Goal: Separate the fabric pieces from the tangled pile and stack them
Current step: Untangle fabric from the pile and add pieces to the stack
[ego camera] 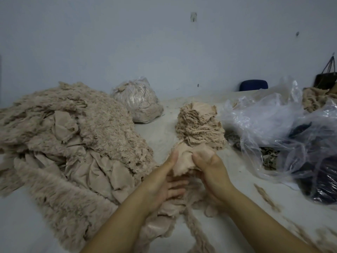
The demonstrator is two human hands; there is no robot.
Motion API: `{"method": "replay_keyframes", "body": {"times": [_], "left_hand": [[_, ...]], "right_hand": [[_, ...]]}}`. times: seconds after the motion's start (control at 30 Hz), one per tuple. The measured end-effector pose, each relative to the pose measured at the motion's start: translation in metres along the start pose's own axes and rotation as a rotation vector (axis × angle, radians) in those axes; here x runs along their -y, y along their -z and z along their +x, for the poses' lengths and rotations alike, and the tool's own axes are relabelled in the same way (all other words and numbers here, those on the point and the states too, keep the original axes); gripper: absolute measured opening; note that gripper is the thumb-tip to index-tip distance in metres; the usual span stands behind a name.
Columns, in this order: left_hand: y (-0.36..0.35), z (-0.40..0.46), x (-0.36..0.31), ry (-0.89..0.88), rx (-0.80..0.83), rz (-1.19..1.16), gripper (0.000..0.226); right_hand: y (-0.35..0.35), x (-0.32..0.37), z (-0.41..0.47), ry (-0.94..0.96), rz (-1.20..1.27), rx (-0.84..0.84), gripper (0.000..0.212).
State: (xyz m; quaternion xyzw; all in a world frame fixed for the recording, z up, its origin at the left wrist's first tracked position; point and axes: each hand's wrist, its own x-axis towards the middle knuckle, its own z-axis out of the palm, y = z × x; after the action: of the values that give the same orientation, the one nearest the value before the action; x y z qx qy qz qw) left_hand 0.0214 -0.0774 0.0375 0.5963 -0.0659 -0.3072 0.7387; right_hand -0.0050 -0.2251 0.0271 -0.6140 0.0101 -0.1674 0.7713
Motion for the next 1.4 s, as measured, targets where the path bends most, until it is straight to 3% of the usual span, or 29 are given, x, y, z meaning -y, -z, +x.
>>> {"method": "replay_keyframes", "body": {"times": [0.07, 0.13, 0.23, 0.37, 0.43, 0.53, 0.63, 0.8, 0.97, 1.07, 1.2, 1.3, 1.37, 1.4], "left_hand": [[-0.012, 0.007, -0.008, -0.057, -0.089, -0.247, 0.043], [-0.012, 0.013, -0.017, -0.158, -0.175, -0.347, 0.023], [-0.002, 0.014, -0.025, -0.229, -0.113, -0.104, 0.01], [0.011, 0.012, -0.029, -0.141, 0.105, 0.234, 0.013], [0.018, 0.011, -0.034, -0.056, 0.166, 0.366, 0.019], [0.026, 0.023, -0.047, -0.071, 0.008, 0.313, 0.027], [0.029, 0.053, -0.057, -0.15, -0.242, 0.136, 0.021], [0.015, 0.114, -0.046, -0.333, -0.453, 0.539, 0.012], [0.02, 0.148, -0.036, -0.451, -0.459, 0.888, 0.022], [0.025, 0.151, -0.032, -0.377, -0.453, 0.95, 0.042], [0.03, 0.138, -0.033, 0.026, -0.343, 1.037, 0.071], [0.021, 0.132, -0.029, 0.047, -0.342, 1.063, 0.052], [0.007, 0.134, -0.023, 0.001, -0.345, 0.797, 0.022], [-0.001, 0.139, -0.02, -0.003, -0.33, 0.629, 0.02]], "right_hand": [[-0.002, -0.005, -0.008, 0.029, -0.017, 0.081, 0.017], [0.001, -0.005, -0.013, -0.031, -0.006, 0.159, 0.034], [0.007, 0.005, -0.006, -0.278, 0.05, 0.172, 0.055], [0.008, 0.01, 0.012, -0.442, 0.156, 0.202, 0.039], [0.007, 0.007, 0.019, -0.456, 0.207, 0.206, 0.044], [0.015, 0.01, 0.029, -0.417, 0.178, 0.183, 0.032], [0.021, 0.01, 0.046, -0.286, 0.078, 0.017, 0.02], [0.026, -0.002, 0.081, 0.004, -0.326, -0.283, 0.013], [0.036, -0.026, 0.089, 0.006, -0.644, -0.339, 0.012], [0.042, -0.031, 0.087, 0.002, -0.777, -0.292, 0.014], [0.049, -0.041, 0.076, -0.074, -0.762, -0.198, 0.034], [0.044, -0.049, 0.062, -0.085, -0.711, -0.091, 0.045], [0.046, -0.049, 0.064, -0.065, -0.737, -0.12, 0.046], [0.05, -0.047, 0.069, -0.054, -0.754, -0.155, 0.047]]}}
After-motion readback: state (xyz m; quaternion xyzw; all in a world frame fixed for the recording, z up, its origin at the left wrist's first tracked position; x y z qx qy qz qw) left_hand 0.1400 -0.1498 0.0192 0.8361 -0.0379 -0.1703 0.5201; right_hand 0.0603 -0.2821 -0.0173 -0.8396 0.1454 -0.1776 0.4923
